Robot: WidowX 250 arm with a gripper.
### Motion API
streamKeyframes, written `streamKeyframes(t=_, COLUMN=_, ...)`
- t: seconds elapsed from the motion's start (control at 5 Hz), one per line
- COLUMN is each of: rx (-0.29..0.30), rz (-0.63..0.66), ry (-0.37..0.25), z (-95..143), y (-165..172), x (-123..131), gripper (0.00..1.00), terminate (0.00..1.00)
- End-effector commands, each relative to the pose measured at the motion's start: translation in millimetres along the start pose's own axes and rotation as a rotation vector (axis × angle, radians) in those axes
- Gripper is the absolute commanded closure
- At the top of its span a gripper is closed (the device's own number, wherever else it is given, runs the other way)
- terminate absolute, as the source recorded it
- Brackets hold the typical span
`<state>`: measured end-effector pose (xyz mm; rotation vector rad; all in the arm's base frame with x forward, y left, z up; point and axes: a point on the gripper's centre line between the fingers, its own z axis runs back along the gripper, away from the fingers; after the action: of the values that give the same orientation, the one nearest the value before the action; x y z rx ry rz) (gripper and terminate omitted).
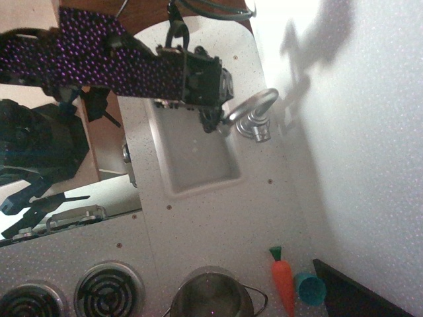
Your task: Turn faucet right
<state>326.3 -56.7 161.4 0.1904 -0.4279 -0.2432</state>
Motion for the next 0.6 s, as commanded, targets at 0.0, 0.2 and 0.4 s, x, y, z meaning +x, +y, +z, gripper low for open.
streamKeyframes(t=0.0, rx=-0.131, rz=-0.027, ry=-0.204, z=27.7, y=-2.7, x=42.2, gripper=0.00, terminate=0.00)
streamKeyframes(t=0.2, rx=-0.234, rz=-0.012, ry=-0.300, z=30.4, y=-19.1, x=48.8, gripper=0.00, terminate=0.00)
streamKeyframes(t=0.4, rx=-0.288, rz=0.025, ry=-0.330, z=32.7, y=-28.1, x=51.7, gripper=0.00, terminate=0.00)
